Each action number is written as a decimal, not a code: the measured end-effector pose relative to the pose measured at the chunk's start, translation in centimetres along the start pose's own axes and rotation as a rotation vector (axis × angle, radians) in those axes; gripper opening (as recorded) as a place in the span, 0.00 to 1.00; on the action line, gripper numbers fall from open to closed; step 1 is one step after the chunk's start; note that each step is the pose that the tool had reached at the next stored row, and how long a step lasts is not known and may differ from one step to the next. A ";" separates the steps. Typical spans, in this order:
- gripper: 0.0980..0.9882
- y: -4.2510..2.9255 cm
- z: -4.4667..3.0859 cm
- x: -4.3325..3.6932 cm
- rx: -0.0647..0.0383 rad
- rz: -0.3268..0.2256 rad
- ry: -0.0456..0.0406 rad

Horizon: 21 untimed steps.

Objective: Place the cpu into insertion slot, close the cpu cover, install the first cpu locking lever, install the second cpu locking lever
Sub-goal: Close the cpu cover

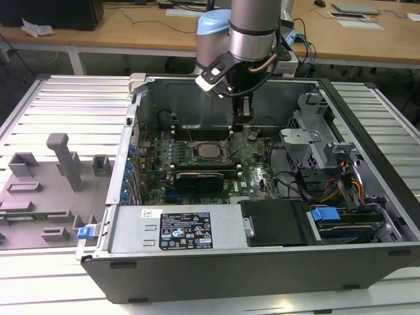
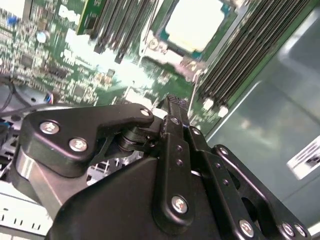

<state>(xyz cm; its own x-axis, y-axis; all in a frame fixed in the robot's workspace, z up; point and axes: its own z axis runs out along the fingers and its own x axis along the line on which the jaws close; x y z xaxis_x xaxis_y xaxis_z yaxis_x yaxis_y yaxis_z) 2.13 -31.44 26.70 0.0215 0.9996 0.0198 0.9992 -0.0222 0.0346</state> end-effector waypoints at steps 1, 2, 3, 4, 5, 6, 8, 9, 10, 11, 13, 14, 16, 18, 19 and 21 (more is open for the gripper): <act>0.01 0.59 0.02 0.01 0.000 0.000 -0.0001; 0.01 1.21 0.04 0.02 0.000 0.000 -0.0001; 0.01 1.76 0.06 0.03 0.000 0.000 -0.0002; 0.01 2.01 0.07 0.04 0.000 0.000 0.0000; 0.01 2.38 0.09 0.05 0.000 0.000 0.0000; 0.01 2.60 0.11 0.06 0.000 0.000 0.0000; 0.01 2.74 0.33 0.05 0.000 0.000 -0.0001; 0.01 2.74 0.47 0.04 0.000 0.000 -0.0001; 0.01 2.75 0.65 0.04 0.000 0.000 -0.0002; 0.01 2.75 0.86 0.03 0.000 0.000 -0.0002; 0.01 2.75 1.32 0.02 0.000 0.000 0.0000; 0.01 2.74 1.69 0.01 0.000 0.000 0.0000; 0.01 2.74 2.01 0.01 0.000 0.000 0.0000; 0.01 2.73 2.03 0.00 0.000 0.000 -0.0004; 0.01 2.74 2.05 0.00 0.000 0.000 -0.0002; 0.01 2.81 2.08 0.01 0.027 0.000 -0.0005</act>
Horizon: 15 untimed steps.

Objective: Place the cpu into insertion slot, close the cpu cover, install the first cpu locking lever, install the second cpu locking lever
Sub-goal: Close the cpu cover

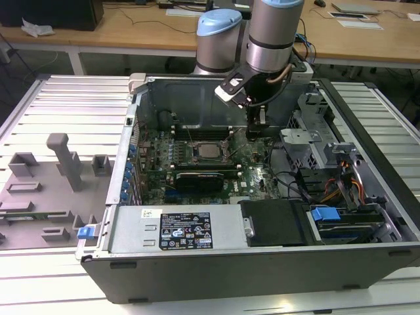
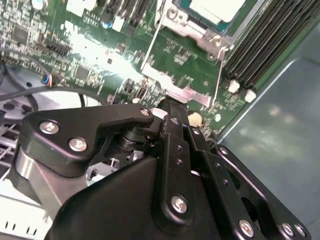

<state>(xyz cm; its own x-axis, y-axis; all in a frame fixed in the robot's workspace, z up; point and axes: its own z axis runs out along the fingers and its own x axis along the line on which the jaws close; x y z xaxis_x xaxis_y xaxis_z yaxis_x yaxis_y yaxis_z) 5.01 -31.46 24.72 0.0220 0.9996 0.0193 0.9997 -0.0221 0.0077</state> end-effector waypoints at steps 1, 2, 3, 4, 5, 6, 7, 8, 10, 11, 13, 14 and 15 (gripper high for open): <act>0.01 0.13 0.00 0.00 0.039 0.001 -0.0010; 0.01 0.18 0.02 0.00 0.069 0.001 -0.0016; 0.01 0.18 0.02 0.00 0.072 0.001 -0.0019; 0.01 0.19 0.01 0.00 0.075 0.001 -0.0021; 0.01 0.18 0.02 0.00 0.081 0.002 -0.0020; 0.01 0.14 0.02 0.00 0.081 0.002 -0.0019; 0.01 -0.07 0.03 0.01 0.080 0.001 -0.0018; 0.01 -0.35 0.02 -0.01 0.079 0.001 -0.0019; 0.01 -1.05 0.01 -0.02 0.075 0.001 -0.0018; 0.01 -1.40 0.01 -0.03 0.073 0.001 -0.0018; 0.01 -2.20 0.00 -0.05 0.068 0.001 -0.0018; 0.01 -2.44 0.00 -0.05 0.067 0.001 -0.0017; 0.01 -2.73 -0.01 -0.06 0.065 0.001 -0.0017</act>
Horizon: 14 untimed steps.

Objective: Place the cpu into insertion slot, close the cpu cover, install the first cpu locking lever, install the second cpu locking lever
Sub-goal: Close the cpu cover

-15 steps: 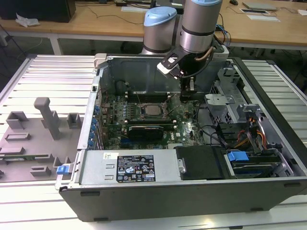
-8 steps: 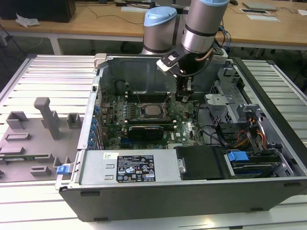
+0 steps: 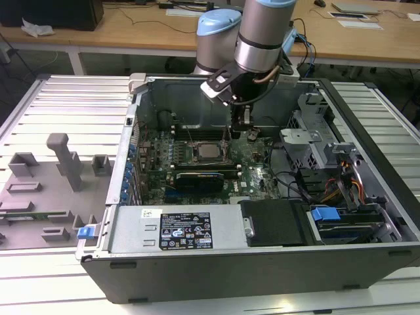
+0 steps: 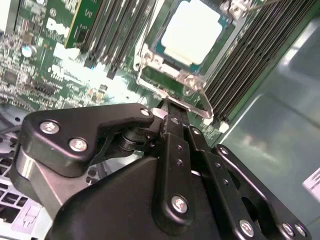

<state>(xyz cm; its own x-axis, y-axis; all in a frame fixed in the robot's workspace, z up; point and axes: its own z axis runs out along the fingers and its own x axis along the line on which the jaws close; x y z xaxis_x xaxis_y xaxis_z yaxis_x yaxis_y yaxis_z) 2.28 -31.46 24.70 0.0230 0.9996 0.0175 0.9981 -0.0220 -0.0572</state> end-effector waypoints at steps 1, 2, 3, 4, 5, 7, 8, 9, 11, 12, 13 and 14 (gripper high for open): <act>0.01 -0.26 0.02 0.00 -0.002 0.000 0.0001; 0.01 -0.64 0.04 -0.01 -0.004 0.000 0.0001; 0.01 -0.90 0.05 -0.02 -0.006 0.000 0.0002; 0.01 -1.14 0.07 -0.03 -0.007 0.000 0.0003; 0.01 -1.29 0.08 -0.03 -0.008 0.000 0.0003; 0.01 -1.53 0.09 -0.03 -0.010 0.000 0.0003; 0.01 -1.82 0.12 -0.04 -0.018 0.000 0.0005; 0.01 -2.20 0.19 -0.05 -0.030 0.000 0.0008; 0.01 -2.77 0.32 -0.06 -0.041 -0.001 0.0012; 0.01 -3.23 0.47 -0.07 -0.046 -0.001 0.0013; 0.01 -3.45 0.58 -0.08 -0.047 -0.001 0.0012; 0.01 -3.83 0.75 -0.09 -0.048 -0.001 0.0012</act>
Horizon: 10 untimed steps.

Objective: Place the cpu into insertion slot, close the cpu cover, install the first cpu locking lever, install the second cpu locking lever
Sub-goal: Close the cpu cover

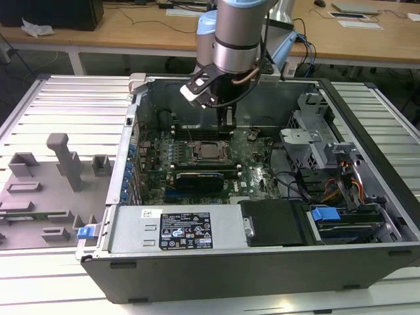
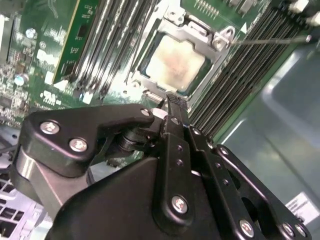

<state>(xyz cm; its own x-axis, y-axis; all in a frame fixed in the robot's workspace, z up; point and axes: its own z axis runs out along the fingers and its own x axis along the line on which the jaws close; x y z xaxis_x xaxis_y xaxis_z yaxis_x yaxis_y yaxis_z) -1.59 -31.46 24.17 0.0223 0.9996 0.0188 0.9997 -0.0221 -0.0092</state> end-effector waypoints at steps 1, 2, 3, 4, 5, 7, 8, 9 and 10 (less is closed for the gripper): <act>0.01 -0.26 0.12 -0.01 0.000 0.000 -0.0001; 0.01 -0.49 0.26 -0.02 -0.001 0.000 -0.0001; 0.01 -0.68 0.42 -0.03 -0.001 0.000 -0.0001; 0.01 -0.92 0.65 -0.04 -0.001 0.000 0.0000; 0.01 -1.10 0.83 -0.06 -0.001 0.000 -0.0001; 0.01 -1.45 1.21 -0.09 -0.002 0.000 -0.0001; 0.01 -1.64 1.42 -0.15 -0.002 0.000 0.0000; 0.01 -1.64 1.46 -0.19 -0.002 0.001 -0.0001; 0.01 -1.64 1.47 -0.19 -0.002 0.001 -0.0001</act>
<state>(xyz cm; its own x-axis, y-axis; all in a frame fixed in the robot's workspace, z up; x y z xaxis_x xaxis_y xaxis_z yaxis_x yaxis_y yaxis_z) -3.24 -31.58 22.72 0.0232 0.9996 0.0187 0.9997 -0.0231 -0.0072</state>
